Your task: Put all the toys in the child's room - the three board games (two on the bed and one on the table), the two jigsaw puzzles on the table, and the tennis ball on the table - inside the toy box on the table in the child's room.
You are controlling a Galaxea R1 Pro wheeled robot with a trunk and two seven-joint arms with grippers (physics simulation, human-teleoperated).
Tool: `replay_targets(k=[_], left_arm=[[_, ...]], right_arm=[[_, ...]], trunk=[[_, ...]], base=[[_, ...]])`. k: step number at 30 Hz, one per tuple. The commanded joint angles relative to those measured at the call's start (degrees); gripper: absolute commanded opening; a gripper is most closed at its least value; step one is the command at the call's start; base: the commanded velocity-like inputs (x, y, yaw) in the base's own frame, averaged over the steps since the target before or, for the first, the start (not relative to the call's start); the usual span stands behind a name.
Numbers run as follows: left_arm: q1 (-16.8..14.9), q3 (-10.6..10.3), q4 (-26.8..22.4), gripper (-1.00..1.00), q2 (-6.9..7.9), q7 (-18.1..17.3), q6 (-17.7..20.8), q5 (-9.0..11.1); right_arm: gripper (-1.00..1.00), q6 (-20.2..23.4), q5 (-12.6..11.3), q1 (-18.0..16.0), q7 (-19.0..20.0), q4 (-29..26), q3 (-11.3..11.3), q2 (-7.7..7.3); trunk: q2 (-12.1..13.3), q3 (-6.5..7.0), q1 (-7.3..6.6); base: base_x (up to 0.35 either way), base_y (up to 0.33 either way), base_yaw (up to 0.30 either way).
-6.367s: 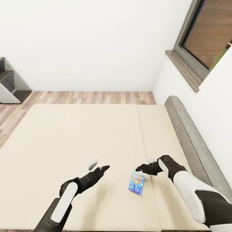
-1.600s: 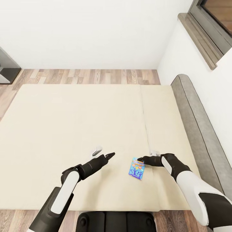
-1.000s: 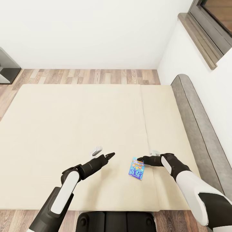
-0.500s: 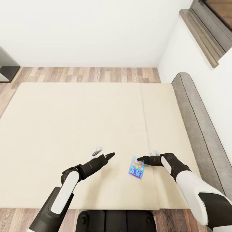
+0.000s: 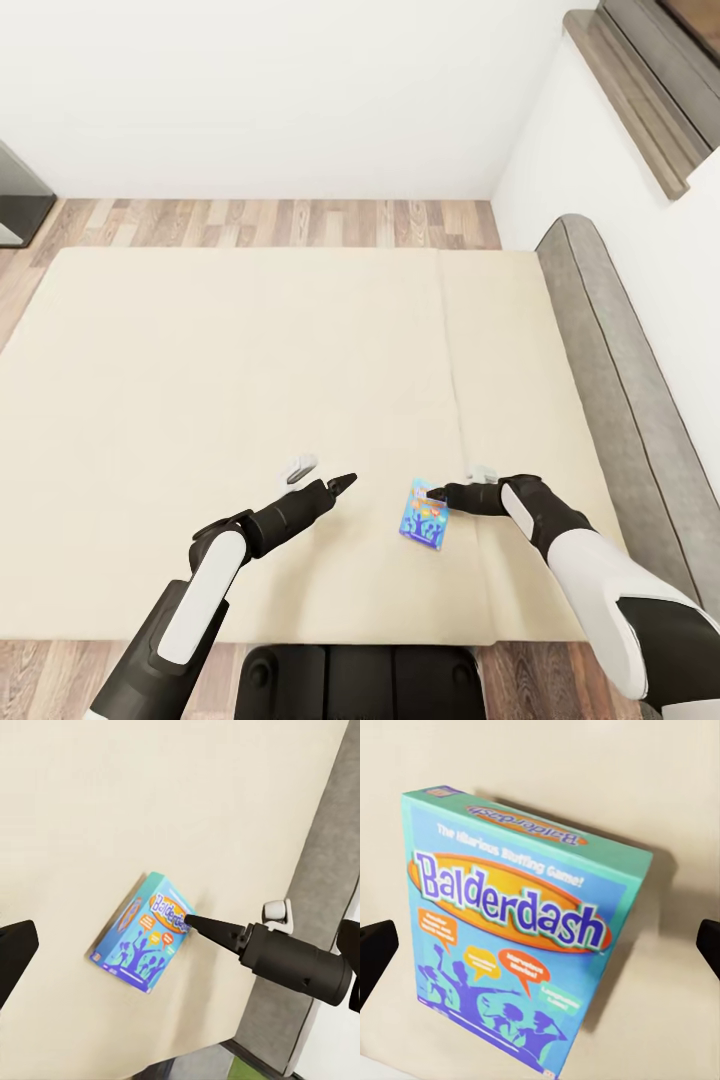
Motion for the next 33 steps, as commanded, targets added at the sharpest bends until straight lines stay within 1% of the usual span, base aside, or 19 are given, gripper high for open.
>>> replay_targets(k=[1, 13, 33], left_arm=[[-0.02, 0.00, -0.07, 1.00, -0.01, 0.54, 0.17, 0.61], [-0.02, -0.02, -0.07, 1.00, -0.01, 0.55, 0.15, 0.61], [-0.02, 0.05, 0.01, 1.00, -0.01, 0.49, 0.19, 0.61]], right_arm=[[1.00, 0.51, -0.52, -0.02, -0.06, -0.06, -0.23, -0.01], [1.00, 0.49, -0.58, 0.02, -0.02, -0.08, -0.22, -0.04], [1.00, 0.44, -0.60, 0.10, 0.05, -0.06, -0.19, 0.00]], trunk=[[-0.09, -0.16, 0.03], [-0.09, -0.99, 0.03], [-0.09, -1.20, 0.03]], base=[[0.000, 0.000, 0.000], [0.000, 0.000, 0.000], [0.000, 0.000, 0.000]])
